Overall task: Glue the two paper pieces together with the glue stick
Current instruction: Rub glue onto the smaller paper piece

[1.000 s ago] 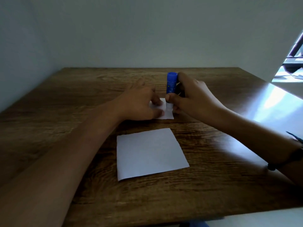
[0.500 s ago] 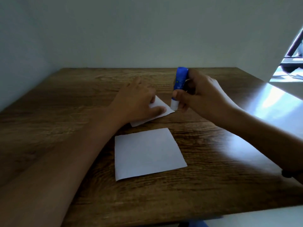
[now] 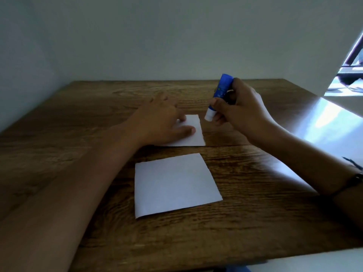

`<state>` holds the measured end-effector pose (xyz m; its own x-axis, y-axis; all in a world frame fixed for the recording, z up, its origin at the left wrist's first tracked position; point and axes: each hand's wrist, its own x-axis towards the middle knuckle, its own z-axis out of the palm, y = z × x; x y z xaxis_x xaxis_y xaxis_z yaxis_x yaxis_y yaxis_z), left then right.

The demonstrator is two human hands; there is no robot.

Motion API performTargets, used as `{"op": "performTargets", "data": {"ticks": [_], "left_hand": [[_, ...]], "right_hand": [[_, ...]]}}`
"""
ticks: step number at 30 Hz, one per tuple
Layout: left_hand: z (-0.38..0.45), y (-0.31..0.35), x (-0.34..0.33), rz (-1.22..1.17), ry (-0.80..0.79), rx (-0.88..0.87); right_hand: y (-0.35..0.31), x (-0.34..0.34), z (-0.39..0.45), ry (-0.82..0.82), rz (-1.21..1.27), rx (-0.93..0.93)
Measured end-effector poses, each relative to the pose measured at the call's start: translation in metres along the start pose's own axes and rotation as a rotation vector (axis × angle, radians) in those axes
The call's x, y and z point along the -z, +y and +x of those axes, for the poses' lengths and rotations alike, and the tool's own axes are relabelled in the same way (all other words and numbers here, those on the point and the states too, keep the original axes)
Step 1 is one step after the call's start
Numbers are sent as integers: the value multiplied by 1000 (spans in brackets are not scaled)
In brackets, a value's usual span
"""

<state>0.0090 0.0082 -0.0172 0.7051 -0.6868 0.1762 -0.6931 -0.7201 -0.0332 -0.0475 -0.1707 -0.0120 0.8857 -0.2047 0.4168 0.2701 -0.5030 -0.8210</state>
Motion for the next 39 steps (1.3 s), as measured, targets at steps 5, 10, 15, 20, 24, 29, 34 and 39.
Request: {"op": "performTargets", "data": {"ticks": [5,10,15,20,24,29,34,39], "left_hand": [[1,0,3,-108,51,-49],[1,1,4,-68,-44,-64],[2,1,3,-62,-32,-70],[2,1,2,-84,-38,-76],[3,0,3,-84,-47,-71],[3,1,2,-84,-36,-69],[3,2,3,-104,-62,-54],[1,3,5,-107,-70,-39]], "right_hand": [[0,-3,10,4,-15,4],[-1,-13,22,-40,-74,31],[-3,-25,34,-64,-180,77],[0,-33,37,-89,-239,90],[1,-34,36,-100,-277,91],[-1,-32,33,-123,-289,99],[-2,-29,26,-124,-326,146],[-5,-25,16,-132,-310,149]]}}
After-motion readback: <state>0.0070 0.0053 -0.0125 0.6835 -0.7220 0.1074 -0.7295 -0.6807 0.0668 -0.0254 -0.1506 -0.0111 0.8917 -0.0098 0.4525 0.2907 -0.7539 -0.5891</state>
